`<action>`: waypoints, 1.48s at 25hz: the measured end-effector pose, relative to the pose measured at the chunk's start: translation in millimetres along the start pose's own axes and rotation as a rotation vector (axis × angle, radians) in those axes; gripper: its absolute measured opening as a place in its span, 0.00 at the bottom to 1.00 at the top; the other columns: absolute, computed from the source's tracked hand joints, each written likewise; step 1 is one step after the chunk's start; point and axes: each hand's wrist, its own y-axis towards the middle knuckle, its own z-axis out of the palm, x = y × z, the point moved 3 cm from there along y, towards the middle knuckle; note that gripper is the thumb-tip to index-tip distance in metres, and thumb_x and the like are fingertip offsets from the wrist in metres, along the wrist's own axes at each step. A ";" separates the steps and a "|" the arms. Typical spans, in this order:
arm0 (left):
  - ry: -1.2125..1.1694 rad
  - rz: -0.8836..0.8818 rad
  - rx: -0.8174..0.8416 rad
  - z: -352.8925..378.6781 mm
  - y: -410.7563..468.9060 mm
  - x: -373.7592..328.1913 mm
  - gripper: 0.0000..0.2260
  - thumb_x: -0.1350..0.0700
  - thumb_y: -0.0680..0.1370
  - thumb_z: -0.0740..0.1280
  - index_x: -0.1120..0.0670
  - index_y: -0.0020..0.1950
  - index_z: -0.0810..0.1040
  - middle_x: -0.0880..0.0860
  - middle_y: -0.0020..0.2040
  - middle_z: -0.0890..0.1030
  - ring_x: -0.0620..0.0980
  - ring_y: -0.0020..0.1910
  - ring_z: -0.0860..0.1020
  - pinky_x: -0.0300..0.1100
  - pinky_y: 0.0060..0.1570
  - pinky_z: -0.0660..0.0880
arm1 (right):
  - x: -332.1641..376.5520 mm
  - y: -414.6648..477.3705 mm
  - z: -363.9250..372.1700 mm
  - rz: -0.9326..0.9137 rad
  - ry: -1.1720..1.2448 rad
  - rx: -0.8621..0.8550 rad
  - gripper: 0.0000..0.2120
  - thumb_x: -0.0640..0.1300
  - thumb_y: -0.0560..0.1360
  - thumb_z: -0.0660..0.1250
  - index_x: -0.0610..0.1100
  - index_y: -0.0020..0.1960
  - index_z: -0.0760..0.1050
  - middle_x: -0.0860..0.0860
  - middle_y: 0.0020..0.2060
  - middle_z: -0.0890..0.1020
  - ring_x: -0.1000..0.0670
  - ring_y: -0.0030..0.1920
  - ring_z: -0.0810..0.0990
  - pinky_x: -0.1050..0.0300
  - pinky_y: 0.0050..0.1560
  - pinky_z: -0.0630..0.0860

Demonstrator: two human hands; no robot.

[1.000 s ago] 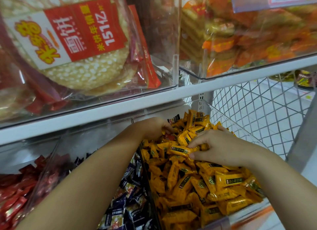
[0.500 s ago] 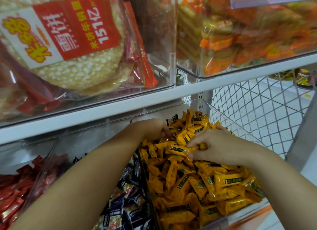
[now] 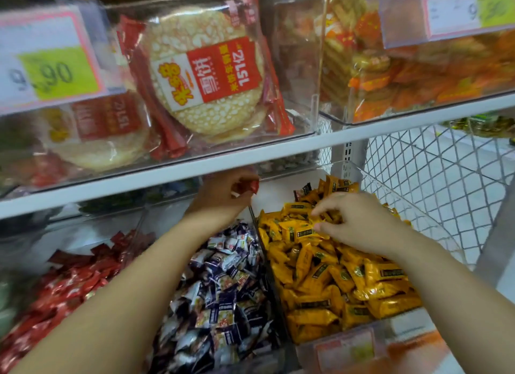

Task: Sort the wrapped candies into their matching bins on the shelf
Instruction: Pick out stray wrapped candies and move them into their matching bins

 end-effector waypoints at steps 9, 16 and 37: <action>0.209 -0.174 -0.404 -112.3 -135.4 73.4 0.10 0.62 0.74 0.67 0.54 0.54 0.81 0.51 0.45 0.82 0.47 0.43 0.79 0.32 0.43 0.70 | 98.6 -5.7 33.8 -0.121 0.077 -0.034 0.12 0.53 0.75 0.65 0.51 0.56 0.79 0.50 0.53 0.81 0.47 0.51 0.79 0.52 0.56 0.74; 0.409 -0.403 -0.228 -135.2 -179.6 118.5 0.17 0.56 0.76 0.66 0.52 0.65 0.75 0.56 0.62 0.78 0.55 0.60 0.76 0.44 0.58 0.71 | 103.2 -18.5 32.9 -0.085 0.098 -0.002 0.11 0.50 0.74 0.67 0.48 0.54 0.80 0.50 0.51 0.81 0.49 0.49 0.79 0.59 0.47 0.70; 0.252 0.015 0.253 88.0 83.2 -17.2 0.13 0.60 0.78 0.63 0.57 0.62 0.77 0.56 0.58 0.79 0.52 0.58 0.77 0.39 0.52 0.71 | -37.3 -23.4 -8.5 0.144 0.224 -0.190 0.10 0.49 0.74 0.67 0.53 0.56 0.79 0.57 0.51 0.80 0.63 0.40 0.70 0.64 0.43 0.66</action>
